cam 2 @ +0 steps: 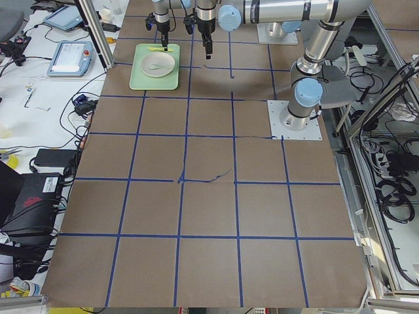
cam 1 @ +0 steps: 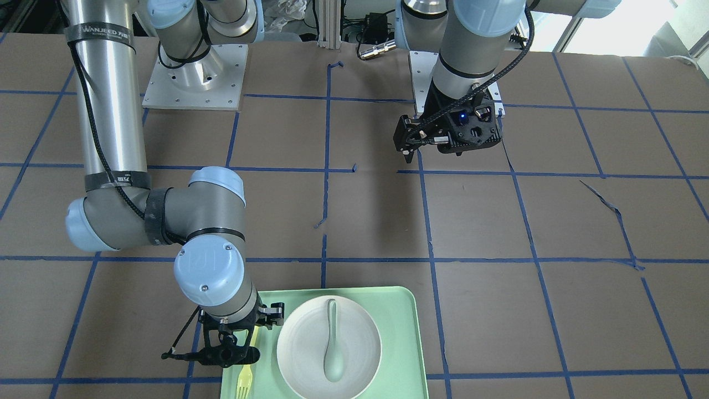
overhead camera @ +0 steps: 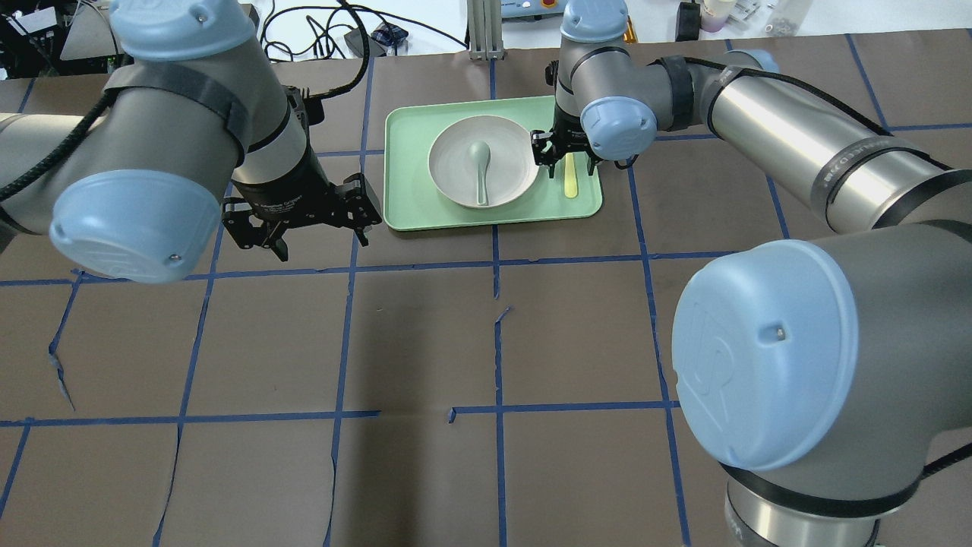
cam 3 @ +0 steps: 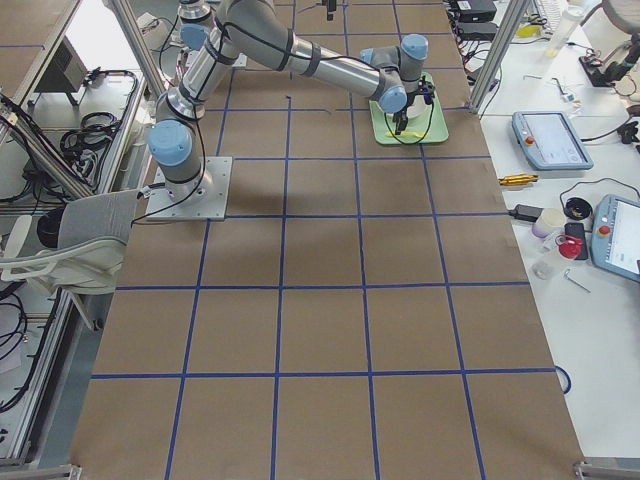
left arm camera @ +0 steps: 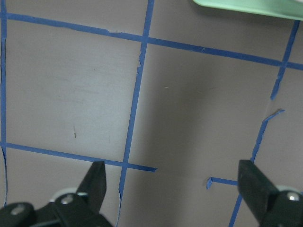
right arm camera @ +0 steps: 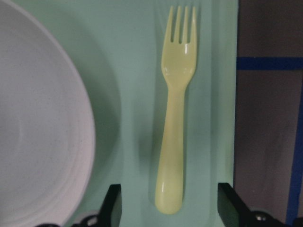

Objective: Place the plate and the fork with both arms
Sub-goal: 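Open the right gripper and raise it away from the fork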

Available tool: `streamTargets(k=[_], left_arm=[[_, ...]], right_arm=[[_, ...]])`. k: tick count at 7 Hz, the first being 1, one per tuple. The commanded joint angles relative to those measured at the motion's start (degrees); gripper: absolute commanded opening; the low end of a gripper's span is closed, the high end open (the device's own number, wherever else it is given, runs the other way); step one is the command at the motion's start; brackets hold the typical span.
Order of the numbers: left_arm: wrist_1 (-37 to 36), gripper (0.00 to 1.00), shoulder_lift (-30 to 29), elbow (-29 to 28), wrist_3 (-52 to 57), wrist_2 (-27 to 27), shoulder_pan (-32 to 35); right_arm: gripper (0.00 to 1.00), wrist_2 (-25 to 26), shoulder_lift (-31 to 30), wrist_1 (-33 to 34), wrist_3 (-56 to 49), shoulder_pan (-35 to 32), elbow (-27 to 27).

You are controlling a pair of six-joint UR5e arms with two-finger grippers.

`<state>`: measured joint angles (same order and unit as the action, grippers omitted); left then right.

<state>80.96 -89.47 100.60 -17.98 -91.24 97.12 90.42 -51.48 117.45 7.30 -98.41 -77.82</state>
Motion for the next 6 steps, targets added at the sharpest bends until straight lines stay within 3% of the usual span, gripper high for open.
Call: streamTargets(k=[1,4,6], left_arm=[[-0.01,1.00,0.00,-0.14,-0.30,0.01,0.09],[0.08,1.00,0.08,-0.06,-0.22,-0.16,0.18],[0.08,1.00,0.35,-0.06,-0.22,-0.16,0.18]], right_arm=[[1.00,0.72,-11.21,-6.14,-0.62,1.01,-6.52],[1.00,0.72,-29.85,-15.21,-0.53,5.32,-13.66],[1.00,0.63,-36.30,-23.62,-0.62,5.68,-13.76]])
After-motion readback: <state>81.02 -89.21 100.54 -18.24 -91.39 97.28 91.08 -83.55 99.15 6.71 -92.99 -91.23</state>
